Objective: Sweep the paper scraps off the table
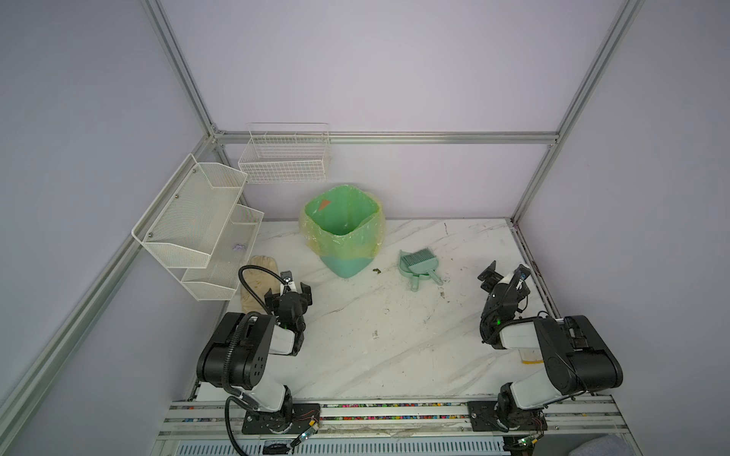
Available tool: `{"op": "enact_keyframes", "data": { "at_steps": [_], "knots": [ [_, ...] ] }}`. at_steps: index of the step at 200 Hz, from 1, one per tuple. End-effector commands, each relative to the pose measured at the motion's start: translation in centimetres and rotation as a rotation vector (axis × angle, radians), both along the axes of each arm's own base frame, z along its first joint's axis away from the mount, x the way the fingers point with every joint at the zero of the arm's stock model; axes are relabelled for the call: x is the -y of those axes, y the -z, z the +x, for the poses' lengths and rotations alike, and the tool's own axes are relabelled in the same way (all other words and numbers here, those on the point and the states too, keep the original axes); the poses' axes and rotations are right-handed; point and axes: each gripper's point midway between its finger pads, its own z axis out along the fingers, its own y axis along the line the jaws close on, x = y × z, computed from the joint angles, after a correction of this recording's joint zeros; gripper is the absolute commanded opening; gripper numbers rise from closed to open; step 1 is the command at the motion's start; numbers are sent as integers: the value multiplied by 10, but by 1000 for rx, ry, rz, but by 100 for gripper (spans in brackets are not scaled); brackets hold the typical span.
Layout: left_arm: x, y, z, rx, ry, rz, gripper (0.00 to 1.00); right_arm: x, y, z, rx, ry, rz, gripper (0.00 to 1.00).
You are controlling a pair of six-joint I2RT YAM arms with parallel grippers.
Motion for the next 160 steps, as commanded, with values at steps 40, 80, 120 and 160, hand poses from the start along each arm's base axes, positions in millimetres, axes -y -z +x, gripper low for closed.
{"op": "enact_keyframes", "data": {
  "at_steps": [40,80,120,160],
  "knots": [
    [0,-34,18,119,-6,-15,100,-39,-18,17,38,-246,-91,97],
    [0,-33,18,117,-5,-14,100,-44,-20,15,45,-276,-123,97],
    [0,-33,18,116,-5,-15,100,-34,-6,0,133,-220,-148,97],
    [-1,-33,18,117,-5,-14,100,-35,4,16,101,-219,-153,97]
  ]
}}
